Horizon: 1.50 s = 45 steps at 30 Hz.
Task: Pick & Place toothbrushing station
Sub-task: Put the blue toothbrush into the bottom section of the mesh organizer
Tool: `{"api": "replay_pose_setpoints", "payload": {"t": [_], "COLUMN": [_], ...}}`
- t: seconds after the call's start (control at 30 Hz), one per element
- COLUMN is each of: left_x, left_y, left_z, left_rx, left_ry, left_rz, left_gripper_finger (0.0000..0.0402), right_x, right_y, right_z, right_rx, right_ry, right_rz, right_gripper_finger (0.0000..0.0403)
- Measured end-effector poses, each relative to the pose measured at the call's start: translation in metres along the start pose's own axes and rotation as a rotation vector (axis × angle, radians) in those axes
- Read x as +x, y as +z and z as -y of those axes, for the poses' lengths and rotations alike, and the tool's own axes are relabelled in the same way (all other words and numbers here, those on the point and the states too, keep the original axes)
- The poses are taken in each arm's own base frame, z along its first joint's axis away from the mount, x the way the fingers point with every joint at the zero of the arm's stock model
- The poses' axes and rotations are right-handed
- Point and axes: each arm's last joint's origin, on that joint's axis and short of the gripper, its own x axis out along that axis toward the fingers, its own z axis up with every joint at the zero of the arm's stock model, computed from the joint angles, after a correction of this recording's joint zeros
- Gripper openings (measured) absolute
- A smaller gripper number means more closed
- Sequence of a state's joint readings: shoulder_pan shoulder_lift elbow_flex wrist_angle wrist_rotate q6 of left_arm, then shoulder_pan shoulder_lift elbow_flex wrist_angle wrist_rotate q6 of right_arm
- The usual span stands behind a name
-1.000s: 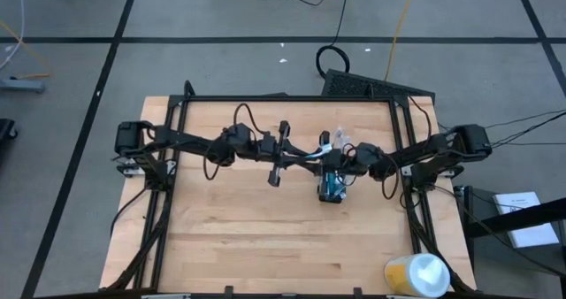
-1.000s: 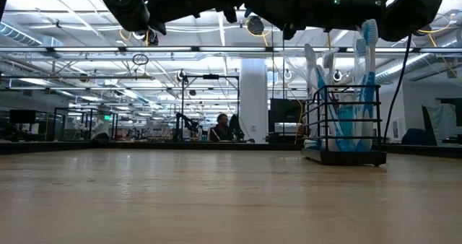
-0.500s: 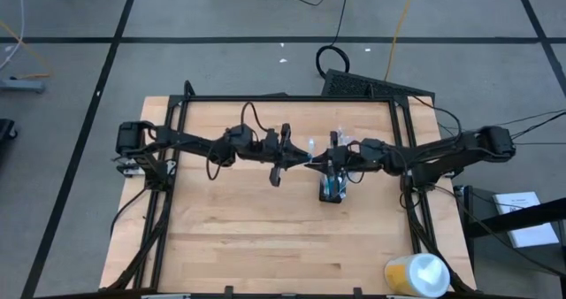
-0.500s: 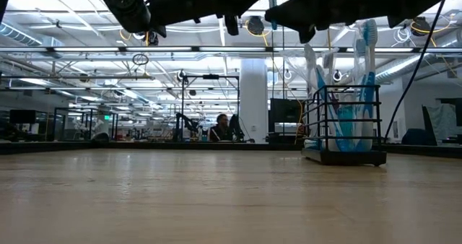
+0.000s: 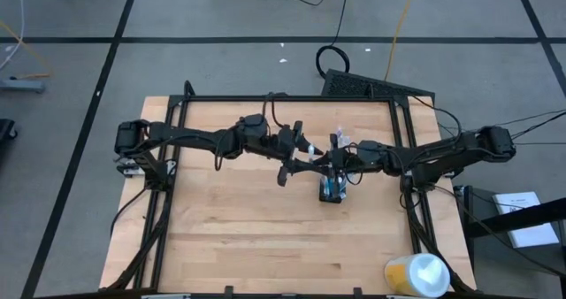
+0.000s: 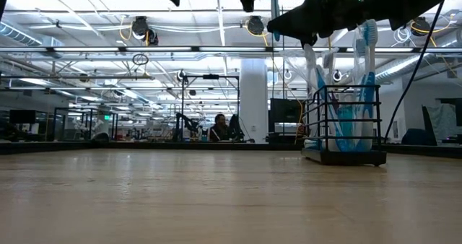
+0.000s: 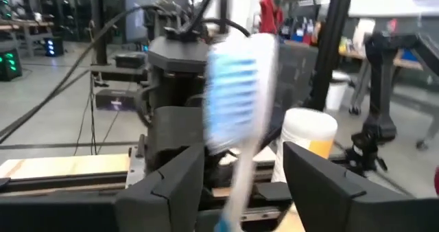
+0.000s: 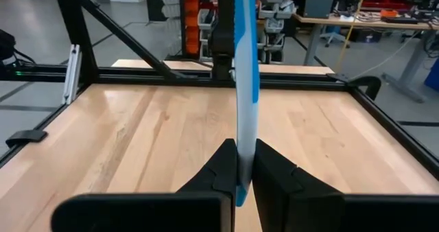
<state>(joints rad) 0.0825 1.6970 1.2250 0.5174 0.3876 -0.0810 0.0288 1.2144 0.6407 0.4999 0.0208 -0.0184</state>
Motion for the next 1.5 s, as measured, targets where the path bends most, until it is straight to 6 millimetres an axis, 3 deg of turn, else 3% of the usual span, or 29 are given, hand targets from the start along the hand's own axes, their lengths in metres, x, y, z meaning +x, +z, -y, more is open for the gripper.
{"api": "replay_pose_setpoints", "payload": {"t": [0.27,0.43,0.67,0.97,1.5], "left_x": [0.002,-0.001,-0.017,-0.013,-0.012], "left_y": [0.003,0.004,0.021,0.008,0.011], "left_z": [0.002,0.001,0.002,-0.001,0.000], "left_rx": [0.042,0.042,0.100,0.060,0.098], "left_ry": [-0.008,-0.002,0.014,0.016,0.017], "left_rz": [-0.025,-0.054,-0.079,-0.144,-0.104], "left_gripper_finger": [0.0200,0.0169,0.0119,0.0074,0.0017], "right_x": [0.000,0.000,0.000,0.000,-0.001], "right_y": [-0.001,-0.001,-0.001,0.000,0.001], "right_z": [0.000,0.000,0.000,0.000,0.000], "right_rx": [-0.019,-0.024,-0.024,-0.021,-0.007], "right_ry": [-0.001,-0.003,-0.004,-0.004,-0.005], "right_rz": [-0.007,-0.007,-0.009,-0.002,0.004], "right_gripper_finger": [0.0016,0.0016,0.0016,0.0016,0.0025]}}
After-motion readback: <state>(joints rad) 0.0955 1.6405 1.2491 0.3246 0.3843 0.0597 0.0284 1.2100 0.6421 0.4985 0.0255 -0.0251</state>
